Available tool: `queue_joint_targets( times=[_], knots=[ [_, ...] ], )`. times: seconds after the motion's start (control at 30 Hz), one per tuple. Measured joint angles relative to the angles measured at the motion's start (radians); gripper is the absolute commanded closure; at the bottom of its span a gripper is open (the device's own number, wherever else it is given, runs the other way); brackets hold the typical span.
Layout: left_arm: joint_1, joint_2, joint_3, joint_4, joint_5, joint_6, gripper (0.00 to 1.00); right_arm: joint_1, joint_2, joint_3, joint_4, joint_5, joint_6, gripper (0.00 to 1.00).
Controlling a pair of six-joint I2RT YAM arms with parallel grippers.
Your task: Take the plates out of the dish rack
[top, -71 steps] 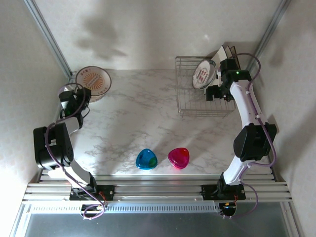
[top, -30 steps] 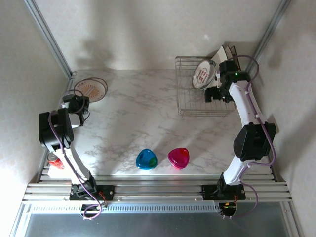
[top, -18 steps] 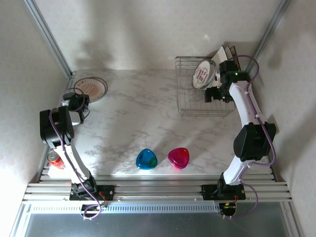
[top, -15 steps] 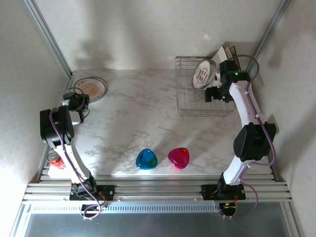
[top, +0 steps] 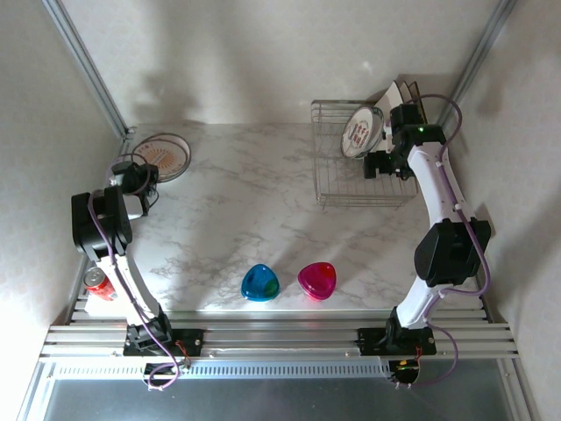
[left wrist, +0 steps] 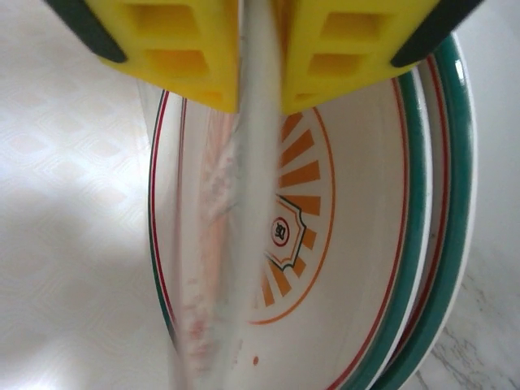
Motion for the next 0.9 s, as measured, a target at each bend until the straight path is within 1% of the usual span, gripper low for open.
queue_joint_targets(
  times=[0.07, 0.37, 0.6, 0.9],
  knots=[
    [0.000, -0.002, 0.003, 0.002, 0.002, 0.008, 0.66, 0.000, 0.000, 0.000, 0.000, 0.000, 0.000, 0.01],
    [0.000, -0.031, 0.005, -0.027, 0.005, 0.042, 0.51, 0.000, 0.000, 0.000, 0.001, 0.000, 0.000, 0.01],
    [0.000, -0.084, -0.008, -0.118, -0.010, 0.106, 0.45, 0.000, 0.000, -0.002, 0.002, -0.004, 0.000, 0.01],
    [0.000, -0.129, -0.011, -0.210, -0.032, 0.191, 0.42, 0.000, 0.000, -0.024, 0.022, -0.023, -0.007, 0.01]
  ],
)
